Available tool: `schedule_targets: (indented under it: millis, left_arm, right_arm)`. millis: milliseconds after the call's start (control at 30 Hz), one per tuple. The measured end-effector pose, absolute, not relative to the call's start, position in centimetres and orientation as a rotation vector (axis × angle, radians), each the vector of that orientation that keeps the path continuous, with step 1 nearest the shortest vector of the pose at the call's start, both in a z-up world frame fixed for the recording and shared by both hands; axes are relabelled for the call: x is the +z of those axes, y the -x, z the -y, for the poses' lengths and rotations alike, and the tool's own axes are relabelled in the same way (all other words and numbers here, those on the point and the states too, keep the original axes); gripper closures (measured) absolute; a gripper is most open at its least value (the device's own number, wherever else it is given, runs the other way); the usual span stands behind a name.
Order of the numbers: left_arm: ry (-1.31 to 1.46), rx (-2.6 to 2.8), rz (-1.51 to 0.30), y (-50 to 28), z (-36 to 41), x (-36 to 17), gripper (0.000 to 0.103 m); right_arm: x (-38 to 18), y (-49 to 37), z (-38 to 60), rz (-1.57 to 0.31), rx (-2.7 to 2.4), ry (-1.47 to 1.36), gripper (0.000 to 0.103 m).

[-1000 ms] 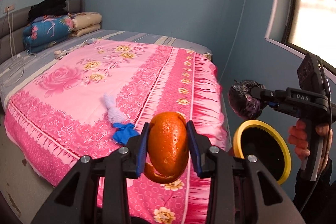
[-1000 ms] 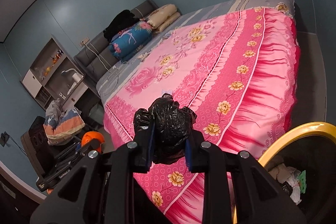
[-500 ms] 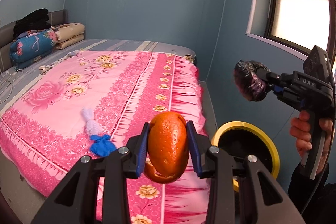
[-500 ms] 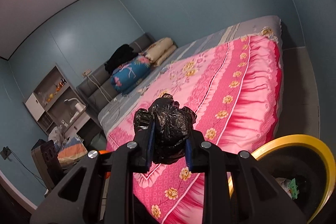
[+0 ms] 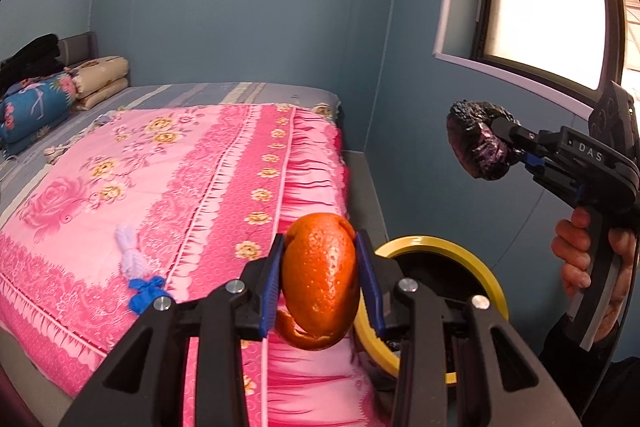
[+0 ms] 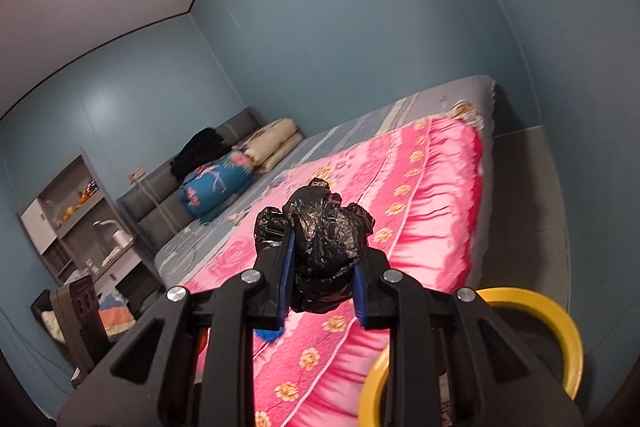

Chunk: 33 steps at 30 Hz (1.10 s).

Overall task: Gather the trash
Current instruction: 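Lift and carry the orange and black bag over the yellow-rimmed bin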

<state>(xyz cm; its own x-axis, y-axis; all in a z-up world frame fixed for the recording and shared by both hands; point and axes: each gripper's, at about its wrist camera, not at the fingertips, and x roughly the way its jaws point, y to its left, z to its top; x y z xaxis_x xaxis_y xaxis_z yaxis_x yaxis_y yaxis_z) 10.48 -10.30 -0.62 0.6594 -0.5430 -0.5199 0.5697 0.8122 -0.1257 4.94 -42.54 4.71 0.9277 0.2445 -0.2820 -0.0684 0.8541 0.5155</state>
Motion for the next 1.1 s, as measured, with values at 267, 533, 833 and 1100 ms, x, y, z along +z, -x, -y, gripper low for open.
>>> schedule_targets:
  millis: [267, 533, 833, 1100]
  left_arm:
    - [-0.094, -0.681, -0.580, -10.5, 14.1, -1.0, 0.070]
    - [-0.094, -0.714, -0.611, -11.3, 16.9, -2.2, 0.070]
    - [-0.096, -0.781, -0.680, -11.6, 21.2, -5.3, 0.070]
    - [-0.110, -0.837, -0.753, -12.0, 24.1, -8.0, 0.070]
  right_arm:
    - [4.3, -3.4, 44.9, -0.310, 0.059, -0.521, 0.079]
    - [4.0, -2.6, 46.5, -0.306, 0.009, -0.493, 0.078]
    - [2.4, -2.6, 48.5, -0.343, -0.071, -0.524, 0.078]
    - [0.8, -3.0, 50.5, -0.361, -0.094, -0.570, 0.078]
